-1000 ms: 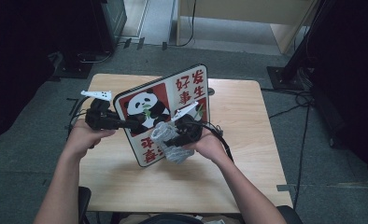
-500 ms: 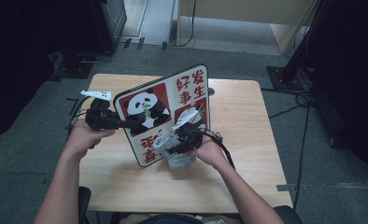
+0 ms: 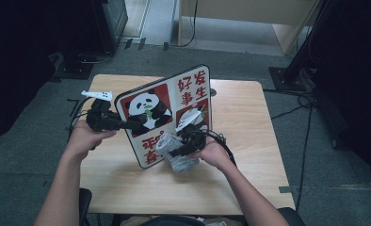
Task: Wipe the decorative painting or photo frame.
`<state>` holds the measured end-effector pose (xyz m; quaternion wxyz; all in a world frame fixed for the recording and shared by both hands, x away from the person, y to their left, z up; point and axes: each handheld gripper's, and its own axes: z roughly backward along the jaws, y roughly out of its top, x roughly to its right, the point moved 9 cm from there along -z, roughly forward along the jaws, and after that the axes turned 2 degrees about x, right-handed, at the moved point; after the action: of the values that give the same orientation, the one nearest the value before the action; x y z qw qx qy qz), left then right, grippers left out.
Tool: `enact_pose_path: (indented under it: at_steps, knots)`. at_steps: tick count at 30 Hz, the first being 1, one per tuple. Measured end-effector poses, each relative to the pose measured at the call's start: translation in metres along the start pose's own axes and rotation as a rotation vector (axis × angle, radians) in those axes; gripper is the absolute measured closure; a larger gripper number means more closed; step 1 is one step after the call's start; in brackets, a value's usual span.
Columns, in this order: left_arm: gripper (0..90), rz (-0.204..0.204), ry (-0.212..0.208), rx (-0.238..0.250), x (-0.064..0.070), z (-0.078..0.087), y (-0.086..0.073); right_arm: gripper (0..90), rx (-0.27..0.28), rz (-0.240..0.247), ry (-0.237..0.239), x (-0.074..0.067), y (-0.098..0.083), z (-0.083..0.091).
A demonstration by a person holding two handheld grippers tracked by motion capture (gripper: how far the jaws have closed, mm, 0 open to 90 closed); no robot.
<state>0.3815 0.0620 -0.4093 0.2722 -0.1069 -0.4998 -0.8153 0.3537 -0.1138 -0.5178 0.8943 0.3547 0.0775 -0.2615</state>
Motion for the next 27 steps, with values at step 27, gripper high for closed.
enact_pose_path:
  at_steps: [27]
  knots:
    - [73.2, -0.026, 0.015, 0.020, 0.005, 0.016, 0.001, 66.3, 0.105, 0.095, -0.063, -0.036, 0.107, 0.082]
